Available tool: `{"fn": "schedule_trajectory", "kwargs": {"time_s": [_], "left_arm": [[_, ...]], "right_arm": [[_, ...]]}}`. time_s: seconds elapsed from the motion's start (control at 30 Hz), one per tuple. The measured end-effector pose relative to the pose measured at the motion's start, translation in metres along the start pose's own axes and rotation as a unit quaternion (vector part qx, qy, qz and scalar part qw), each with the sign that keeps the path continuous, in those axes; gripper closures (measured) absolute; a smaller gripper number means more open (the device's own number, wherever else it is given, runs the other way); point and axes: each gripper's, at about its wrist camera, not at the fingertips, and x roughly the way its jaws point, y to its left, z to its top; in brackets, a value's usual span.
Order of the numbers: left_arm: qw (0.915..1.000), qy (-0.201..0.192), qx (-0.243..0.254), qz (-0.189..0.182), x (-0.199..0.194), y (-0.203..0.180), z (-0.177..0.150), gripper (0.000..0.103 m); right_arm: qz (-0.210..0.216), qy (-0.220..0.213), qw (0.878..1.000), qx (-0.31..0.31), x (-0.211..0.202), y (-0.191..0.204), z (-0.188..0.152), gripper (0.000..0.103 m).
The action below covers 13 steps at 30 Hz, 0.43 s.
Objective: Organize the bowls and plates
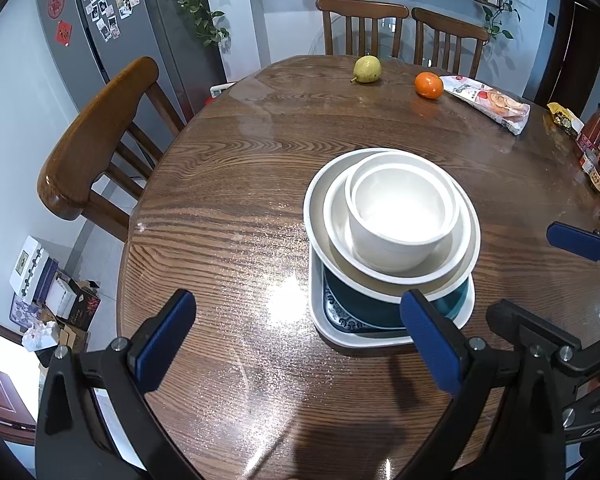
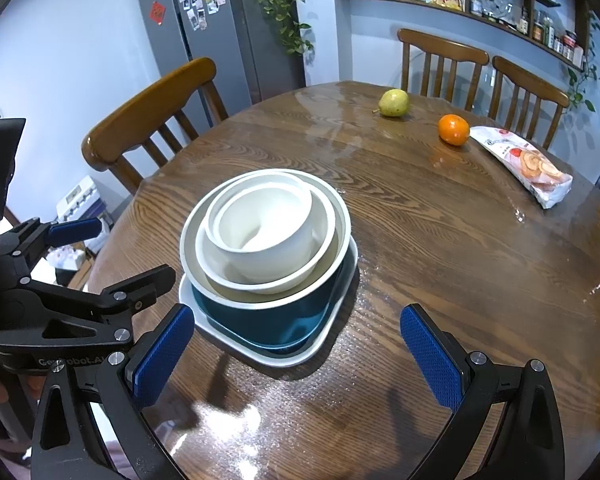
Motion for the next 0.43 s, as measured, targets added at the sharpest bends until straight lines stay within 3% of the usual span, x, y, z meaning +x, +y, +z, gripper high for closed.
{"fn": "schedule_trajectory", "kwargs": {"time_s": [0.43], "left_arm": [[1.0,0.0,0.0,0.002,0.0011,0.0011,-0.0007,0.001]], "right_arm": [[0.001,0.001,1.0,0.0,0.0001,-0.0005,0.0001,0.0]]}}
